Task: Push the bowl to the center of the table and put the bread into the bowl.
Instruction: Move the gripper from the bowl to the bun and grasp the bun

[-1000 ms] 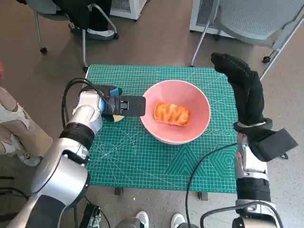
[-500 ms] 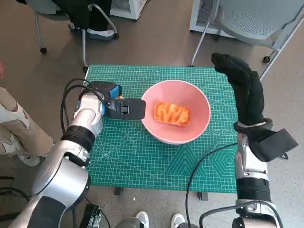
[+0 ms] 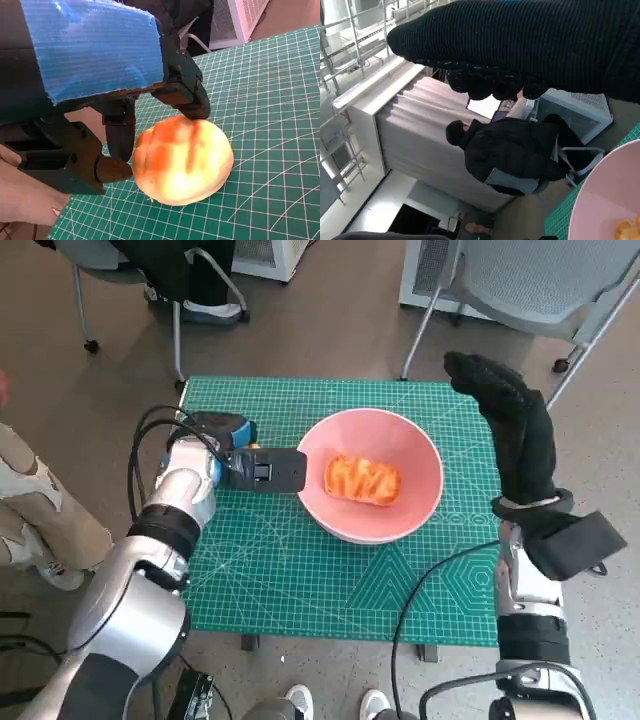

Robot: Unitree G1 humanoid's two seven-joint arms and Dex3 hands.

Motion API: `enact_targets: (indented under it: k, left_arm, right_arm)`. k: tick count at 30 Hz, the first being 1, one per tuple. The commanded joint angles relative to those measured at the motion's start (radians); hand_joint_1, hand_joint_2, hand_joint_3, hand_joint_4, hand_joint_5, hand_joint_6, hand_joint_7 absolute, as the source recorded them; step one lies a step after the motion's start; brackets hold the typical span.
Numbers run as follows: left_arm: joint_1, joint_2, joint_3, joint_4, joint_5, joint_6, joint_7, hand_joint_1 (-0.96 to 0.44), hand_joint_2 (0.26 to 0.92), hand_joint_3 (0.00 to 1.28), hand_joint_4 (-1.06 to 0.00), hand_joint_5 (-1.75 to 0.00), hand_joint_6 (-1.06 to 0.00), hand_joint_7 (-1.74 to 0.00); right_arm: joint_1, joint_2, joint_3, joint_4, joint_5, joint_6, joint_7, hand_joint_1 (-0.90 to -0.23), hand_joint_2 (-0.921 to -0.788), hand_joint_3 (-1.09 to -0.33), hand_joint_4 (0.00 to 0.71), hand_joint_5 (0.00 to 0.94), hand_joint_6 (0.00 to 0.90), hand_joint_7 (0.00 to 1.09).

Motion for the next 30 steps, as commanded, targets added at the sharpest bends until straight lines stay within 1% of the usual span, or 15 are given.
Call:
enact_targets:
  k: [1,10,16,18,19,20,21,23,25,26,28,30]
  left_arm:
    - [0.010,0.005,0.004,0.001,-0.005,0.001,-0.009,0.38,0.855,0.16,-0.73,-1.20,-0.60,-0.45]
    - [0.007,0.007,0.008,0.000,-0.008,0.002,-0.016,0.38,0.862,0.14,-0.73,-1.20,-0.60,-0.46]
    - [0.002,0.012,0.013,-0.003,-0.011,-0.002,-0.023,0.38,0.863,0.14,-0.73,-1.20,-0.64,-0.48]
    - [-0.001,0.015,0.015,-0.006,-0.012,-0.004,-0.026,0.38,0.865,0.15,-0.72,-1.21,-0.63,-0.54]
    - [-0.002,0.017,0.016,-0.007,-0.012,-0.005,-0.028,0.30,0.868,0.15,-0.70,-1.21,-0.63,-0.67]
    - [-0.004,0.020,0.018,-0.009,-0.013,-0.007,-0.029,0.19,0.880,0.15,-0.67,-1.22,-0.62,-0.87]
    - [-0.007,0.024,0.021,-0.011,-0.016,-0.010,-0.032,0.12,0.884,0.14,-0.67,-1.25,-0.62,-0.93]
    - [-0.014,0.032,0.026,-0.016,-0.020,-0.015,-0.037,0.06,0.878,0.14,-0.69,-1.26,-0.64,-0.99]
    - [-0.017,0.036,0.028,-0.019,-0.022,-0.017,-0.040,0.03,0.868,0.15,-0.71,-1.20,-0.65,-1.07]
    - [-0.021,0.039,0.030,-0.022,-0.025,-0.018,-0.043,0.02,0.866,0.15,-0.71,-1.19,-0.65,-1.09]
    - [-0.034,0.050,0.039,-0.033,-0.032,-0.023,-0.053,0.01,0.863,0.15,-0.74,-1.09,-0.64,-1.18]
    - [-0.048,0.061,0.049,-0.046,-0.039,-0.025,-0.065,0.00,0.862,0.15,-0.75,-1.06,-0.63,-1.22]
  right_arm:
    - [0.014,-0.001,0.000,0.009,0.013,0.023,0.012,-0.715,-0.921,-0.838,0.142,0.000,-0.001,0.43]
    - [0.013,-0.001,-0.002,0.007,0.019,0.032,0.021,-0.717,-0.921,-0.838,0.142,0.000,-0.001,0.43]
    - [0.012,0.001,-0.001,0.005,0.020,0.037,0.022,-0.720,-0.921,-0.838,0.141,0.000,-0.001,0.43]
    - [0.011,0.002,-0.001,0.005,0.020,0.039,0.022,-0.722,-0.921,-0.839,0.142,0.000,-0.001,0.43]
    - [0.011,0.002,-0.001,0.005,0.020,0.039,0.022,-0.723,-0.921,-0.838,0.142,0.000,-0.001,0.43]
    - [0.011,0.002,-0.001,0.005,0.020,0.040,0.022,-0.725,-0.921,-0.838,0.142,0.000,-0.001,0.43]
    - [0.010,0.003,0.000,0.005,0.020,0.041,0.021,-0.726,-0.921,-0.838,0.142,0.001,-0.001,0.43]
    - [0.008,0.003,0.000,0.006,0.018,0.042,0.020,-0.727,-0.921,-0.838,0.142,0.001,-0.001,0.43]
    - [0.007,0.004,0.000,0.006,0.018,0.043,0.020,-0.727,-0.921,-0.839,0.143,0.001,-0.001,0.43]
    - [0.007,0.004,0.000,0.006,0.017,0.043,0.019,-0.727,-0.921,-0.839,0.143,0.001,-0.001,0.43]
    - [0.003,0.005,0.001,0.009,0.016,0.044,0.018,-0.727,-0.921,-0.839,0.143,0.001,-0.001,0.43]
    - [-0.001,0.005,0.001,0.013,0.016,0.045,0.017,-0.727,-0.921,-0.839,0.143,0.001,-0.001,0.43]
